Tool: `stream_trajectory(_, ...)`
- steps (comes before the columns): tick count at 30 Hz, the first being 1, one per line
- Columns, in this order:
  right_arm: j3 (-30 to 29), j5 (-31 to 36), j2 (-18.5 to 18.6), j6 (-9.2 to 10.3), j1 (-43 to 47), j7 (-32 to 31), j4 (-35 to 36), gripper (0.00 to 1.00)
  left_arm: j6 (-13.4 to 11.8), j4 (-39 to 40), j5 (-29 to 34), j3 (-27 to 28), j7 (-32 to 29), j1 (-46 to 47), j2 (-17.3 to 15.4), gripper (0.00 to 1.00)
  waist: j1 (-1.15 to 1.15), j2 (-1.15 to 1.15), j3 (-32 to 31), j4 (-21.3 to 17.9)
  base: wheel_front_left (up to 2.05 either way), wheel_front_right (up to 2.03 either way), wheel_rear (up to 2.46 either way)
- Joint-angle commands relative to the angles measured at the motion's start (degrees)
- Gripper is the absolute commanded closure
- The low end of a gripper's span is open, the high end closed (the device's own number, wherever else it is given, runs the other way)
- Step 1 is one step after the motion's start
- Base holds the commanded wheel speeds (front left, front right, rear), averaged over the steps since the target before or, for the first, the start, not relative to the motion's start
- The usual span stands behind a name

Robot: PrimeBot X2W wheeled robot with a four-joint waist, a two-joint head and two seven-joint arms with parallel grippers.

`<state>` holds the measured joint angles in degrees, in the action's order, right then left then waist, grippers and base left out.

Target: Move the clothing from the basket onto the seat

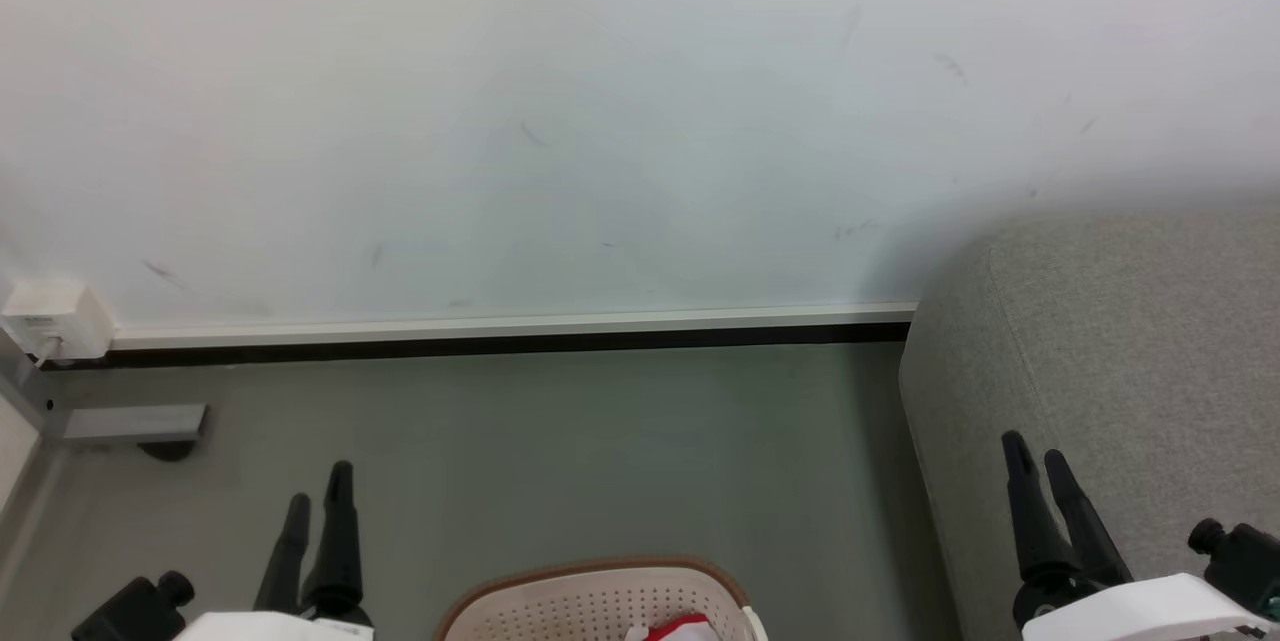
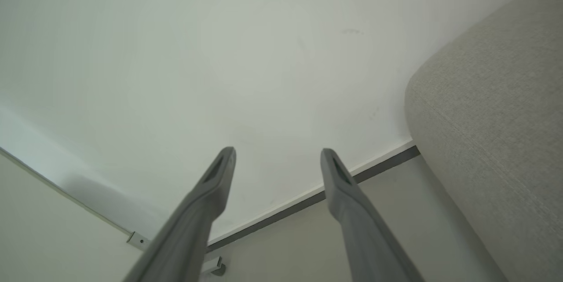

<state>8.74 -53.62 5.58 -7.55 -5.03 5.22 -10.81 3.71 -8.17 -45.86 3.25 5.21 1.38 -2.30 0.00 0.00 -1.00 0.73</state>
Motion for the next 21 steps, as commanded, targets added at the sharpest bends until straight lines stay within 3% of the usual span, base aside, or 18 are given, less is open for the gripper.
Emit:
stream_trajectory(1,0.4,1.8,0.7,0.05,-1.5,0.5,0.5,0.0,-0.2,1.0,2.2,-0.1,0.6,0.0,-0.4,0.0,0.0,0.0,0.0,0.0,0.0,0.0,0.0)
stream_trajectory(21,3.2,16.7,1.1,0.07,-1.6,3.8,-1.2,0.0,-3.5,-0.6,18.1,-2.0,3.8,-0.7,-0.6,0.0,0.0,0.0,-0.4,0.4,0.0,0.0,0.0)
